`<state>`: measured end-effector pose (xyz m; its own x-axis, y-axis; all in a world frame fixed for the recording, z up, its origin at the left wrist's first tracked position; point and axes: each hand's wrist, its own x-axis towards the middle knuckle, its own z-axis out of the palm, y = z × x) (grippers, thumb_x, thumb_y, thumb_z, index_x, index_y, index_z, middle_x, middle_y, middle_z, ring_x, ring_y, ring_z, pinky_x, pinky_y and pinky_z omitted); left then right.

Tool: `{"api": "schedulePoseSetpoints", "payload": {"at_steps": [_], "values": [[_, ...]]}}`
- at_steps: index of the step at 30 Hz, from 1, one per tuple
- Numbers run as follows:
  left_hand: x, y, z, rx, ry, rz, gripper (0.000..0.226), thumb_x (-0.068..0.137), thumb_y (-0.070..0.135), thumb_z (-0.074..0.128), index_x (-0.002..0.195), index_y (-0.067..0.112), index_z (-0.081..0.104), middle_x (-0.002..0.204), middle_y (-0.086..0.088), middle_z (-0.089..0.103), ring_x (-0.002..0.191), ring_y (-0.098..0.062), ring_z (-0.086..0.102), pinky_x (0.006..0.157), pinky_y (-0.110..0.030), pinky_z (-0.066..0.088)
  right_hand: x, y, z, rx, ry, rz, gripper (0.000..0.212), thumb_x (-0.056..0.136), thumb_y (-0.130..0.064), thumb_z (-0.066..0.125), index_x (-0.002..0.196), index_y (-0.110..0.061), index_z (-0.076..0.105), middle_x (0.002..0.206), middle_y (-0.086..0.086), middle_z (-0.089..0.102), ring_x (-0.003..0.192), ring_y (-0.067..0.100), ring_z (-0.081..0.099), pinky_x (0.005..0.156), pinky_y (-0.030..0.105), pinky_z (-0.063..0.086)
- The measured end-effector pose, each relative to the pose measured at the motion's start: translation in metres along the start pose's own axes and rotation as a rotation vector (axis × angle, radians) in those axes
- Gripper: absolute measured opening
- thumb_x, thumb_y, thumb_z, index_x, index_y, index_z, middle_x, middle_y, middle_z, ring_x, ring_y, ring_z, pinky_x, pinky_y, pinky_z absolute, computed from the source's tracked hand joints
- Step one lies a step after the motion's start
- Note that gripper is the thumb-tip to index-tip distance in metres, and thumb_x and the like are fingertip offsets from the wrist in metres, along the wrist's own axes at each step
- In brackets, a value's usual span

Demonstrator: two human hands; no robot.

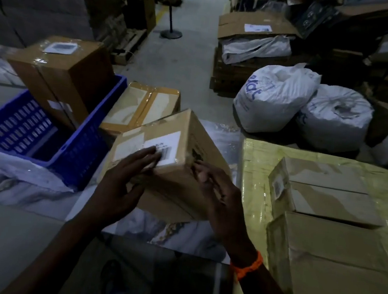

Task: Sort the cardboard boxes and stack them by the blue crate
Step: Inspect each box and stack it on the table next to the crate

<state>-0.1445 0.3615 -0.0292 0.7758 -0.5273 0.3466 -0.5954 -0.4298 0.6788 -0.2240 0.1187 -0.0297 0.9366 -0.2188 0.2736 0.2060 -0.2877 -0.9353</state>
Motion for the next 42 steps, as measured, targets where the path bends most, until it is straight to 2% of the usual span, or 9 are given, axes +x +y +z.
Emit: {"api": "schedulePoseSetpoints", "payload": {"at_steps": [6, 11, 15, 18, 22, 28, 34, 39, 42], "values": [[0.013, 0.019, -0.013, 0.059, 0.167, -0.320, 0.073, 0.091, 0.075, 0.039, 0.148, 0.031, 0.047, 0.140, 0.016, 0.043, 0.125, 0.000, 0.044, 0.100, -0.032, 0.044, 0.013, 0.042, 0.014, -0.201, 0.012, 0.052, 0.034, 0.095, -0.046, 0.061, 0.118, -0.025, 0.074, 0.125, -0.018, 0.065, 0.122, 0.006, 0.059, 0.102, 0.016, 0.040], [0.000, 0.022, -0.017, 0.043, 0.214, -0.441, 0.096, 0.080, 0.093, 0.024, 0.138, 0.025, 0.056, 0.131, 0.003, 0.053, 0.115, -0.014, 0.052, 0.088, -0.034, 0.044, 0.017, 0.094, -0.009, -0.188, 0.106, 0.622, 0.074, 0.086, -0.058, 0.076, 0.143, -0.015, 0.056, 0.143, 0.009, 0.057, 0.128, 0.024, 0.059, 0.104, 0.038, 0.052], [-0.015, 0.006, -0.021, 0.068, 0.235, -0.489, 0.085, 0.085, 0.085, 0.032, 0.145, 0.028, 0.051, 0.140, -0.002, 0.052, 0.119, -0.014, 0.051, 0.087, -0.027, 0.045, 0.005, 0.094, -0.009, 0.159, 0.098, 0.610, 0.026, 0.096, -0.029, 0.072, 0.119, -0.016, 0.071, 0.114, 0.005, 0.077, 0.105, 0.019, 0.074, 0.088, 0.036, 0.060], [-0.029, -0.003, -0.026, -0.067, 0.213, -0.520, 0.077, 0.087, 0.081, 0.032, 0.146, 0.035, 0.050, 0.136, 0.001, 0.055, 0.119, -0.013, 0.053, 0.091, -0.031, 0.048, -0.005, 0.087, -0.005, 0.208, 0.176, 0.541, 0.034, 0.095, -0.038, 0.073, 0.124, -0.021, 0.070, 0.116, 0.000, 0.076, 0.108, 0.020, 0.073, 0.093, 0.043, 0.060], [-0.054, -0.008, -0.015, -0.301, 0.161, -0.631, 0.071, 0.082, 0.088, 0.041, 0.134, 0.044, 0.060, 0.131, 0.008, 0.065, 0.121, -0.012, 0.061, 0.102, -0.051, 0.050, -0.007, 0.076, -0.017, 0.221, 0.322, 0.486, 0.036, 0.098, -0.029, 0.070, 0.132, -0.016, 0.064, 0.119, 0.005, 0.073, 0.104, 0.020, 0.072, 0.081, 0.028, 0.061], [-0.089, -0.011, 0.030, -0.485, 0.122, -0.742, 0.066, 0.077, 0.089, 0.049, 0.127, 0.049, 0.064, 0.134, 0.006, 0.065, 0.122, -0.016, 0.062, 0.105, -0.054, 0.049, -0.011, 0.087, -0.043, -0.118, 0.284, 0.437, 0.072, 0.079, -0.078, 0.066, 0.135, -0.033, 0.059, 0.132, -0.002, 0.061, 0.117, 0.016, 0.063, 0.096, 0.045, 0.058], [-0.104, -0.012, 0.046, -0.517, 0.202, -0.764, 0.060, 0.079, 0.071, 0.057, 0.130, 0.040, 0.064, 0.131, 0.010, 0.066, 0.120, -0.012, 0.064, 0.102, -0.046, 0.052, -0.033, 0.089, -0.051, -0.079, 0.341, 0.449, 0.035, 0.094, -0.034, 0.074, 0.125, -0.024, 0.061, 0.117, -0.004, 0.066, 0.103, 0.010, 0.066, 0.083, 0.032, 0.056], [-0.085, -0.014, 0.040, -0.482, 0.247, -0.756, 0.056, 0.086, 0.043, 0.054, 0.140, 0.028, 0.054, 0.133, 0.004, 0.063, 0.113, -0.009, 0.066, 0.090, -0.037, 0.056, -0.045, 0.097, -0.061, -0.007, 0.302, 0.505, 0.028, 0.095, -0.034, 0.073, 0.119, -0.022, 0.067, 0.111, 0.001, 0.073, 0.099, 0.019, 0.072, 0.077, 0.040, 0.062], [-0.064, -0.020, 0.034, -0.448, 0.182, -0.750, 0.062, 0.088, 0.040, 0.060, 0.149, 0.034, 0.044, 0.135, 0.004, 0.062, 0.117, -0.019, 0.066, 0.087, -0.046, 0.060, -0.036, 0.096, -0.066, -0.007, 0.222, 0.530, 0.033, 0.093, -0.042, 0.075, 0.120, -0.025, 0.068, 0.112, -0.001, 0.074, 0.103, 0.022, 0.072, 0.078, 0.043, 0.063]]}}
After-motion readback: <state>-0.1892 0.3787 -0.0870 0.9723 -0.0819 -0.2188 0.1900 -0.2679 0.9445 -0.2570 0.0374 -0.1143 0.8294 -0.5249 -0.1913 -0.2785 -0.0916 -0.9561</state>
